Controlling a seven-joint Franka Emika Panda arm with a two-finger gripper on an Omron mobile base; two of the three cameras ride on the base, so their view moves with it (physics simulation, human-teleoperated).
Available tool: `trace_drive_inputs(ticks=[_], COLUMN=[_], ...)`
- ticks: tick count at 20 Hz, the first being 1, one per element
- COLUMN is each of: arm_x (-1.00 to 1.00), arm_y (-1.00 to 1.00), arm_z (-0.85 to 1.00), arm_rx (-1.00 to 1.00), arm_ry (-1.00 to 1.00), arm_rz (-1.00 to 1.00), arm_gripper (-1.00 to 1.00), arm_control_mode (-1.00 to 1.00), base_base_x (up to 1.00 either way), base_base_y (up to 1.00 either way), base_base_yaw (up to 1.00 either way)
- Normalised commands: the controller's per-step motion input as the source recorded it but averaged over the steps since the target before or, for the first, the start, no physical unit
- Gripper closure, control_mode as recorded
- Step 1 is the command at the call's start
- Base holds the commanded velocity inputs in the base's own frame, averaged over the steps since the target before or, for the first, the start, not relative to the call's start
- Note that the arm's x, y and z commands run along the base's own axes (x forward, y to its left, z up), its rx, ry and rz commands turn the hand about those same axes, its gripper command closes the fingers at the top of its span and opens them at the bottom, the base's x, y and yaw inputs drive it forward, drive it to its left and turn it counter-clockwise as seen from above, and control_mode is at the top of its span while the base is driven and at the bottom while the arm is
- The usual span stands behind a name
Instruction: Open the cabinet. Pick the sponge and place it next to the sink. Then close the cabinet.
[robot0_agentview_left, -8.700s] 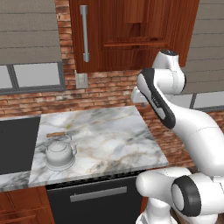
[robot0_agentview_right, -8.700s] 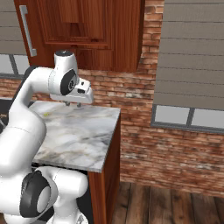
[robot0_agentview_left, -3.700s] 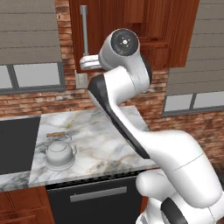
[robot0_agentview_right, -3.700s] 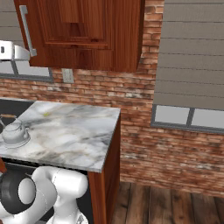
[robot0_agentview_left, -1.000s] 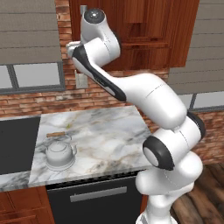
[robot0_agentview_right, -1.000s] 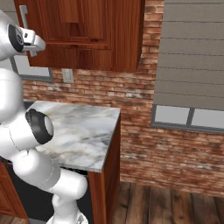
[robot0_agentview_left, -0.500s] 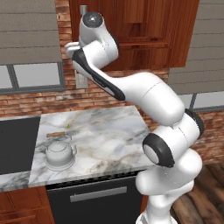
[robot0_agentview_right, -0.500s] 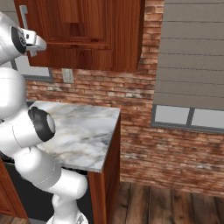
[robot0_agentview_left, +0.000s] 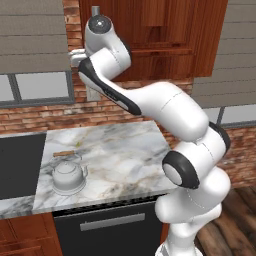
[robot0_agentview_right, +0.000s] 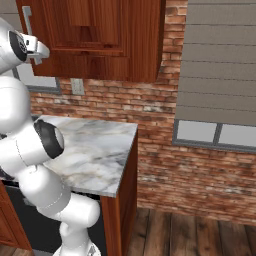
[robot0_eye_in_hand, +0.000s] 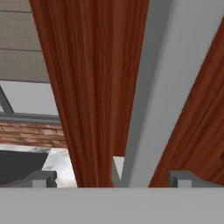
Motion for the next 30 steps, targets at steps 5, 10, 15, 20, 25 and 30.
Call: trace_drive_inputs(ticks=[5,10,15,20,25,30], arm_x=[0.21,0.11,0.00,0.04,0.42,0.52], arm_y=[0.00,0.00,0.00,0.00,-0.03,-0.07], arm_z=[0.00,0.05,0.13,0.06,0.00,0.00], arm_rx=[0.00,0.00,0.00,0.00,0.00,0.00], arm_ry=[0.00,-0.08,-0.25,-0.27,-0.11,0.00], arm_rz=[0.00,0.00,0.00,0.00,0.00,-0.02], arm_gripper=[-1.00,-1.00,-1.00,-1.00,-1.00,-1.00], arm_control_mode=[-1.00,-1.00,-1.00,-1.00,-1.00,-1.00], base_base_x=[0.00,0.00,0.00,0.00,0.00,0.00], base_base_y=[0.00,0.00,0.00,0.00,0.00,0.00], base_base_yaw=[0.00,0.00,0.00,0.00,0.00,0.00])
